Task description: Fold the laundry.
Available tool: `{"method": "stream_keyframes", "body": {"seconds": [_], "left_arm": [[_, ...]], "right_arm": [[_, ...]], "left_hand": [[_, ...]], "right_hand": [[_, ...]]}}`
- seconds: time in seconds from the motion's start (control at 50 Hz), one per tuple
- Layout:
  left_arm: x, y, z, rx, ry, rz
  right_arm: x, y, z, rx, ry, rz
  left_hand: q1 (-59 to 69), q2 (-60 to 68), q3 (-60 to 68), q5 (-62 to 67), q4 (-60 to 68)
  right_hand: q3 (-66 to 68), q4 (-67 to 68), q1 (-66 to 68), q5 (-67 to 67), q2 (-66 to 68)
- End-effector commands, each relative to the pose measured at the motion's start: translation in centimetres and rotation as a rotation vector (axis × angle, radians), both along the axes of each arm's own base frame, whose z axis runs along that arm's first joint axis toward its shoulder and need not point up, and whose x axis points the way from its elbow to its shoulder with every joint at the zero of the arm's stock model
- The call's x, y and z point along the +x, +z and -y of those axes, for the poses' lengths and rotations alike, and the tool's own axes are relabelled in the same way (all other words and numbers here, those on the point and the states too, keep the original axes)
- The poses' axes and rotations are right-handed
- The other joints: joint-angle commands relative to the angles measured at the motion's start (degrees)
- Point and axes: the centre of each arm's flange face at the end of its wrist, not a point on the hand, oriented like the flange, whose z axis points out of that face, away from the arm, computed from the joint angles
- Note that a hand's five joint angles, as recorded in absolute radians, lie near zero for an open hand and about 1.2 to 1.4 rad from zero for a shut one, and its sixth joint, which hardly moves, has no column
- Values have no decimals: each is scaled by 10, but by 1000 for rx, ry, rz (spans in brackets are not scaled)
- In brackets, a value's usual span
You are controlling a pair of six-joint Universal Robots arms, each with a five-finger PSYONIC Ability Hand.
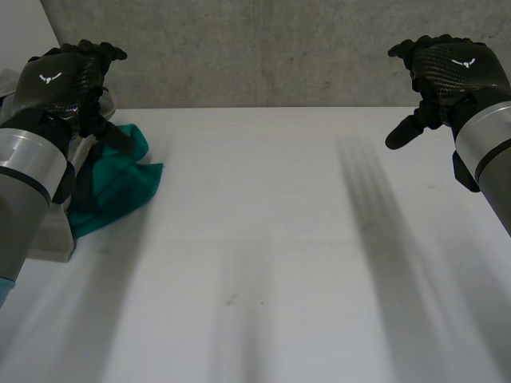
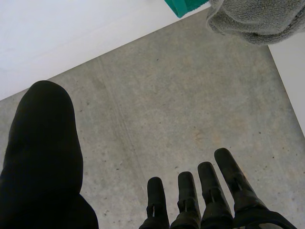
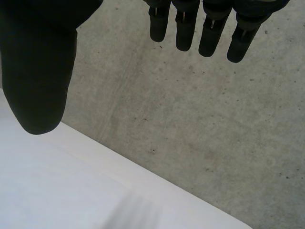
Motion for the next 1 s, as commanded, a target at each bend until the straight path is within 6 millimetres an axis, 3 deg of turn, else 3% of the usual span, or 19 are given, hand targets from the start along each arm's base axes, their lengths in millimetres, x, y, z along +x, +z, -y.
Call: {"method": "stream_keyframes", "body": {"seconds": [0.02,0.2,0.3,0.34,0.36,0.42,0.44,0.5,0.52,0.58,0.66,0.72,0.78,0.82,0.88,0.9,1.0], "left_arm": [[0,3,-2,-10,-2,-3],[0,14,-4,-47,-8,-12],[3,31,11,-113,11,-18],[7,31,26,-119,33,-6],[21,23,52,-108,92,25],[47,14,92,-100,182,85],[66,6,115,-96,233,132],[85,-10,146,-82,276,202],[94,-22,164,-71,289,242],[99,-44,188,-58,285,309],[120,-86,221,-21,294,405],[127,-103,228,5,281,416],[125,-110,229,12,243,415],[121,-110,228,10,228,411],[111,-94,223,-24,217,404],[102,-69,215,-73,209,390],[70,0,179,-221,158,293]], "right_arm": [[0,-1,0,3,1,-3],[1,-3,0,5,2,-10],[1,-3,1,6,3,-13],[1,-3,1,6,5,-13],[1,-3,1,6,5,-13],[2,-4,0,7,8,-13],[2,-4,0,7,8,-13],[3,-6,1,11,11,-16],[3,-6,1,12,11,-17],[3,-9,2,20,13,-22],[4,-11,3,23,13,-23],[4,-11,4,21,13,-24],[5,-15,5,32,14,-30],[5,-17,6,35,14,-36],[5,-19,8,35,13,-57],[5,-19,8,34,11,-62],[5,-19,8,29,10,-76]], "left_hand": [[-52,-59,-54,-58,-59],[-52,-59,-54,-58,-59],[-52,-59,-55,-58,-59],[-52,-59,-55,-58,-59],[-52,-59,-55,-58,-59],[-52,-59,-55,-58,-59],[-52,-59,-55,-58,-59],[-52,-59,-55,-58,-59],[-52,-59,-55,-58,-59],[-52,-59,-55,-58,-59],[-52,-59,-54,-58,-59],[-27,-34,-29,-33,-34],[268,261,266,262,261],[646,638,643,640,639],[648,641,645,642,641],[648,641,645,642,641],[648,641,645,642,641]], "right_hand": [[-60,-60,-54,-57,-51],[-60,-60,-54,-57,-51],[-60,-60,-54,-57,-51],[-60,-60,-54,-57,-51],[-60,-60,-54,-57,-51],[-60,-60,-54,-57,-51],[-60,-60,-54,-57,-51],[-60,-60,-54,-57,-51],[-60,-60,-54,-57,-51],[-60,-60,-54,-57,-51],[-60,-60,-54,-57,-51],[-60,-60,-54,-57,-51],[-60,-60,-54,-57,-51],[-60,-60,-54,-57,-51],[-60,-60,-54,-57,-51],[-60,-60,-54,-57,-51],[-60,-60,-54,-57,-51]]}}
